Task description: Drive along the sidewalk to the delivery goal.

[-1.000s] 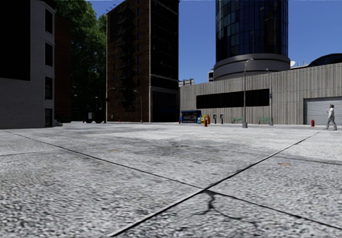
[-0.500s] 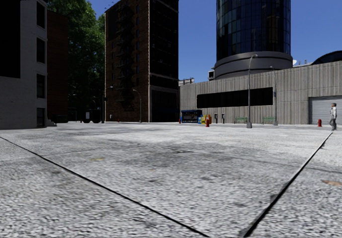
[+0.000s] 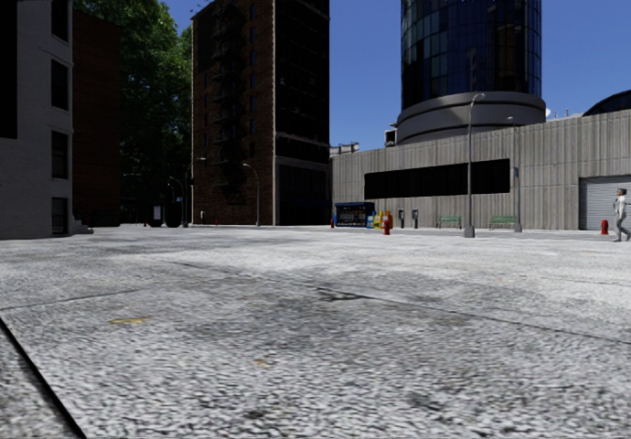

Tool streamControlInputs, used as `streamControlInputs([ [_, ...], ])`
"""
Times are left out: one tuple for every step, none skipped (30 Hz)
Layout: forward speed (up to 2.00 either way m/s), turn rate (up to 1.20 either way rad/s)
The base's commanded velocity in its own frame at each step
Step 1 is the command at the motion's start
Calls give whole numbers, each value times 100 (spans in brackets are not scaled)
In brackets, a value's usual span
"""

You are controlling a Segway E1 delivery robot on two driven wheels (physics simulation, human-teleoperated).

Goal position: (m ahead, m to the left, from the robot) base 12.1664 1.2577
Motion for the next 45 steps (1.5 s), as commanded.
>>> streamControlInputs([
  [200,0],
  [200,0],
  [200,0],
  [200,0],
  [200,0],
  [200,0],
  [200,0],
  [200,0],
  [200,0],
  [200,0],
  [200,0],
  [200,0],
  [200,0],
  [200,0],
  [200,0],
  [200,0],
  [200,0],
  [200,0],
  [200,0],
  [200,0],
  [200,0],
  [200,0],
  [200,0],
  [200,0],
  [200,0],
  [200,0],
  [200,0],
  [200,0],
  [200,0],
  [200,0],
  [200,0],
  [200,0],
  [200,0],
  [200,0],
  [200,0],
  [200,0],
  [200,0],
  [200,0],
  [200,0],
  [200,0],
  [200,0],
  [200,0],
  [200,0],
  [200,0],
  [200,0],
])
